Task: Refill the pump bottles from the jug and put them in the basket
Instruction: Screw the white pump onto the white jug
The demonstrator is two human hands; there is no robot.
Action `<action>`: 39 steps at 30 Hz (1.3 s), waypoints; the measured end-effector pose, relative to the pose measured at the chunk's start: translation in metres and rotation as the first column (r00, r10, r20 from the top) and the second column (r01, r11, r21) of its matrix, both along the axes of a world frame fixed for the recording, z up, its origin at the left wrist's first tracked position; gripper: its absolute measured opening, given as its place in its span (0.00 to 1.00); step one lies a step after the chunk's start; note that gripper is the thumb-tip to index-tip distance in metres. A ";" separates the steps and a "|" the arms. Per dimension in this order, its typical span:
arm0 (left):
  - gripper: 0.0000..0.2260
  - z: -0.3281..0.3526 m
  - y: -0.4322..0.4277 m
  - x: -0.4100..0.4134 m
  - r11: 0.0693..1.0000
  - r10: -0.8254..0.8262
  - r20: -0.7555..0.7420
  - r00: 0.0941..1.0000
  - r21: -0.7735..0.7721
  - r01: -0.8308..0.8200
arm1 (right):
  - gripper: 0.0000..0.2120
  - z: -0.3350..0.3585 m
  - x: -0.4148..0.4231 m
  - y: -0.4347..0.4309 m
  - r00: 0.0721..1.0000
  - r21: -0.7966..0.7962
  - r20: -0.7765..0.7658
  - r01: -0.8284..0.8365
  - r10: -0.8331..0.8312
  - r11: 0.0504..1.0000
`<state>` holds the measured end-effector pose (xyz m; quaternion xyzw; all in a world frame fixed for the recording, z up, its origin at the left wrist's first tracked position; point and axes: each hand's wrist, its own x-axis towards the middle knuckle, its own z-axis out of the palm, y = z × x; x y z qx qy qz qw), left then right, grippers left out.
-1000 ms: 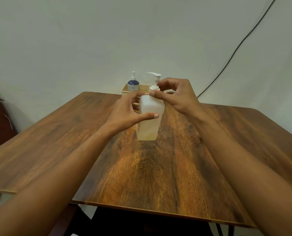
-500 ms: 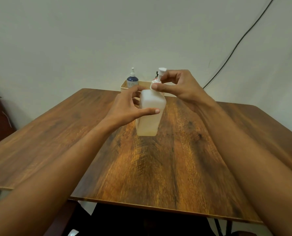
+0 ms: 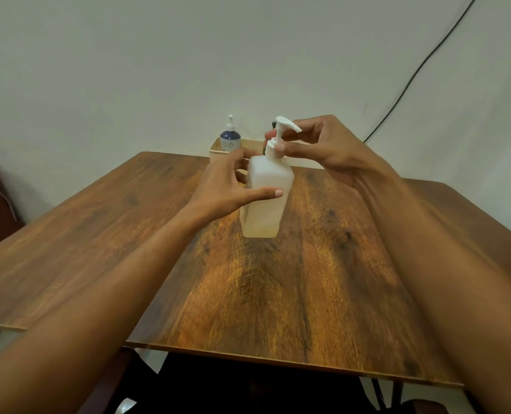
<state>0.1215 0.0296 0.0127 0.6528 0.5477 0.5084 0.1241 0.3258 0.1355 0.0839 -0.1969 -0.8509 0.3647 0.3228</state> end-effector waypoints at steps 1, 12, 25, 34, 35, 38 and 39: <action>0.34 0.000 0.000 0.000 1.000 -0.002 0.003 1.000 0.002 0.002 | 0.11 -0.001 -0.003 -0.001 0.998 0.033 -0.020 0.054 -0.053 0.998; 0.33 -0.004 0.000 -0.001 1.000 -0.023 0.030 0.999 0.005 0.023 | 0.17 -0.001 -0.005 -0.005 0.995 0.091 0.097 -0.020 0.011 0.996; 0.34 -0.013 0.006 0.009 0.998 -0.020 0.048 0.999 0.054 0.017 | 0.18 -0.031 -0.017 -0.019 0.920 0.160 -0.182 0.376 -0.347 0.913; 0.35 -0.007 0.012 0.012 0.998 -0.017 0.013 1.000 0.057 0.016 | 0.15 -0.014 0.006 -0.012 0.985 0.027 -0.078 0.157 -0.155 0.987; 0.35 -0.006 0.014 0.013 0.998 -0.006 0.016 1.000 0.068 0.005 | 0.18 -0.016 0.003 -0.014 0.969 0.022 -0.120 0.222 -0.218 0.975; 0.36 -0.004 0.020 0.020 0.995 0.044 0.027 0.999 0.090 -0.046 | 0.24 -0.023 -0.003 -0.017 0.891 0.071 -0.222 0.421 -0.397 0.905; 0.37 -0.005 0.021 0.022 0.994 0.048 0.036 0.998 0.095 -0.052 | 0.25 -0.025 -0.005 -0.018 0.872 0.087 -0.245 0.455 -0.423 0.886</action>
